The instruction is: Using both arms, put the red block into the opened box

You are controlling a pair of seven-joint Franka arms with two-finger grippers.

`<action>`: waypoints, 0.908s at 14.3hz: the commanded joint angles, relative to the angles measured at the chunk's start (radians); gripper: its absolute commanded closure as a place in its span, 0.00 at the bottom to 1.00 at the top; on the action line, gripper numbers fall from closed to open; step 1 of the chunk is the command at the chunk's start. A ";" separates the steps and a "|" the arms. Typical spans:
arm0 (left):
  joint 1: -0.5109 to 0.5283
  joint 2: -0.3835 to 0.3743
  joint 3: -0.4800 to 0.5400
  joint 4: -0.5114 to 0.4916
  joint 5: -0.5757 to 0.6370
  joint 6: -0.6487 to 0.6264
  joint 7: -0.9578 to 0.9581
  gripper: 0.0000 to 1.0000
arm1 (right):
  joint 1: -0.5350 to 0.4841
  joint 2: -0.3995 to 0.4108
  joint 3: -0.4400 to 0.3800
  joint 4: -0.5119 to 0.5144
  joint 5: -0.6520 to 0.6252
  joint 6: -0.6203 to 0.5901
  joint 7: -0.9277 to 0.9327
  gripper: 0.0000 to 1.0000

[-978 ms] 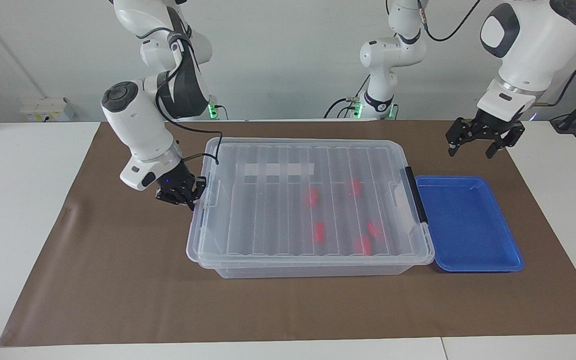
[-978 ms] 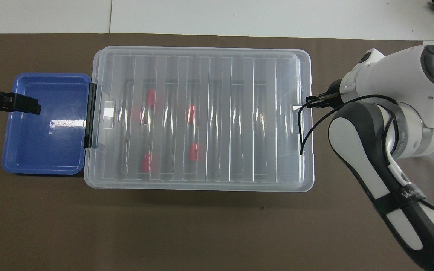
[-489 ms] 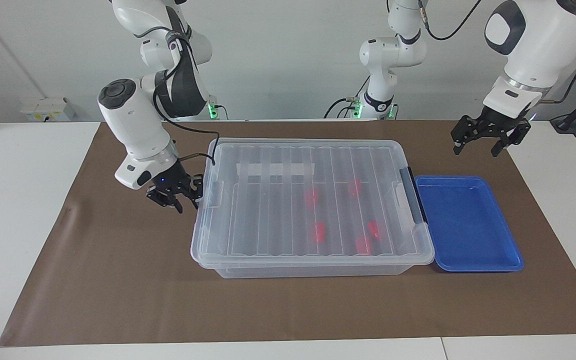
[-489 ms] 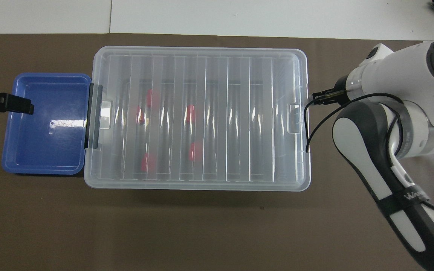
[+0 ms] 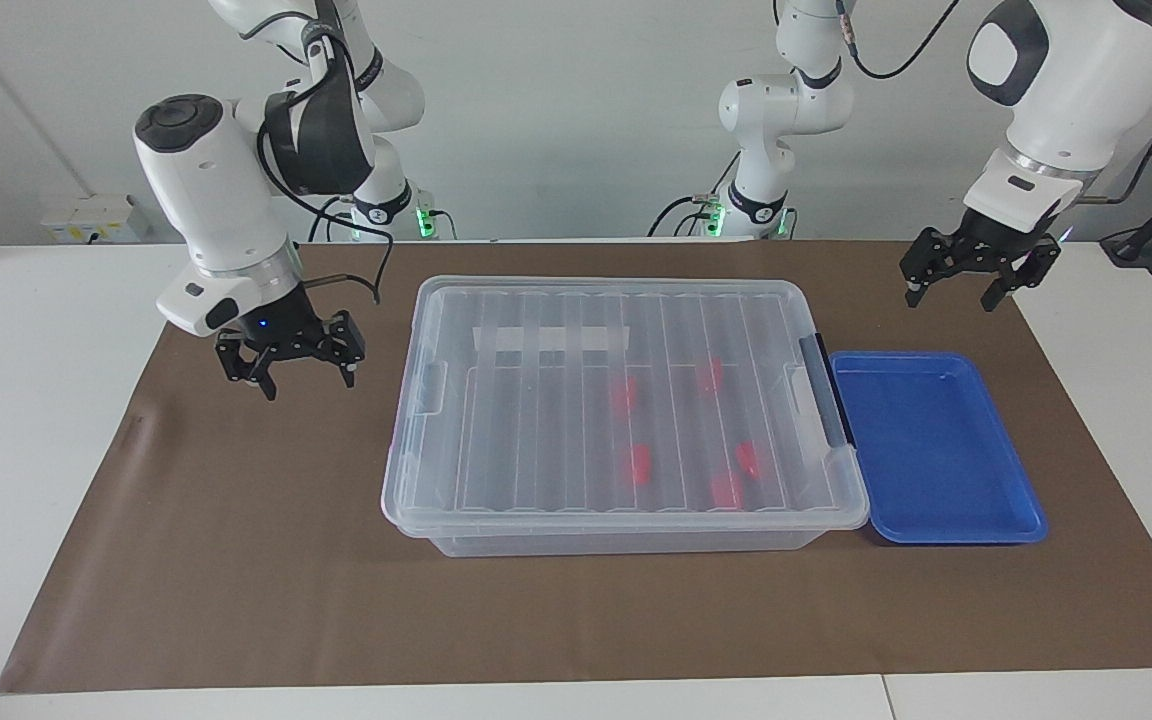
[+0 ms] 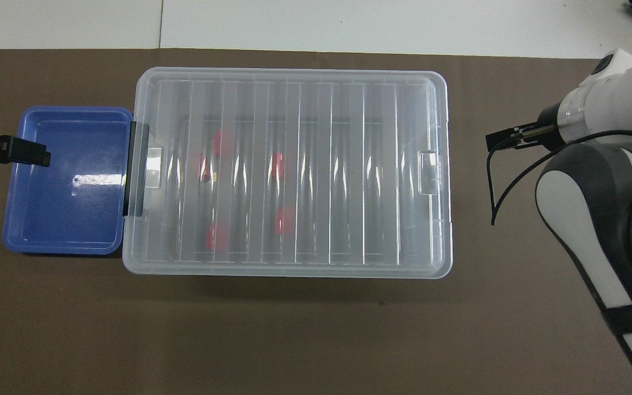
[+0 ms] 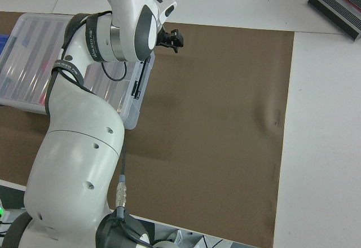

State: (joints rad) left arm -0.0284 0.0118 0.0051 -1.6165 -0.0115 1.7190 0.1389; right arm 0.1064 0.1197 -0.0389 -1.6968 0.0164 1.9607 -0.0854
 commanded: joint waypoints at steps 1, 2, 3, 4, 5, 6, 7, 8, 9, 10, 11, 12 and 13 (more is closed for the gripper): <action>-0.013 -0.026 0.015 -0.028 -0.004 0.016 0.011 0.00 | -0.027 -0.023 -0.002 0.058 -0.035 -0.110 0.026 0.00; -0.012 -0.027 0.016 -0.028 -0.004 0.013 0.011 0.00 | -0.039 -0.029 -0.003 0.090 -0.038 -0.164 0.061 0.00; -0.011 -0.027 0.016 -0.028 -0.004 0.010 0.011 0.00 | -0.051 -0.034 -0.003 0.124 -0.039 -0.218 0.105 0.00; -0.011 -0.027 0.016 -0.028 -0.004 0.008 0.011 0.00 | -0.057 -0.041 -0.003 0.156 -0.038 -0.274 0.133 0.00; -0.011 -0.030 0.016 -0.028 -0.004 0.007 0.011 0.00 | -0.063 -0.051 -0.003 0.182 -0.038 -0.328 0.139 0.00; -0.013 -0.033 0.015 -0.028 -0.004 0.008 0.011 0.00 | -0.066 -0.064 -0.004 0.190 -0.033 -0.377 0.147 0.00; -0.015 -0.033 0.016 -0.029 -0.004 0.008 0.011 0.00 | -0.068 -0.083 -0.006 0.190 -0.029 -0.420 0.157 0.00; -0.016 -0.033 0.016 -0.029 -0.004 0.010 0.011 0.00 | -0.070 -0.094 -0.010 0.190 -0.033 -0.446 0.165 0.00; -0.016 -0.033 0.015 -0.029 -0.004 0.016 0.011 0.00 | -0.076 -0.104 -0.019 0.190 -0.032 -0.482 0.165 0.00; -0.016 -0.033 0.016 -0.029 -0.004 0.019 0.011 0.00 | -0.083 -0.107 -0.022 0.190 -0.029 -0.496 0.167 0.00; -0.016 -0.032 0.016 -0.029 -0.004 0.022 0.011 0.00 | -0.091 -0.115 -0.022 0.180 -0.029 -0.493 0.165 0.00; -0.016 -0.032 0.016 -0.028 -0.004 0.022 0.011 0.00 | -0.091 -0.124 -0.022 0.166 -0.032 -0.488 0.161 0.00; -0.016 -0.032 0.016 -0.029 -0.004 0.024 0.011 0.00 | -0.090 -0.124 -0.019 0.166 -0.035 -0.482 0.158 0.00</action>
State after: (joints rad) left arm -0.0305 0.0048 0.0066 -1.6165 -0.0115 1.7198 0.1389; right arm 0.0225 0.0114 -0.0662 -1.5087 -0.0001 1.4771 0.0647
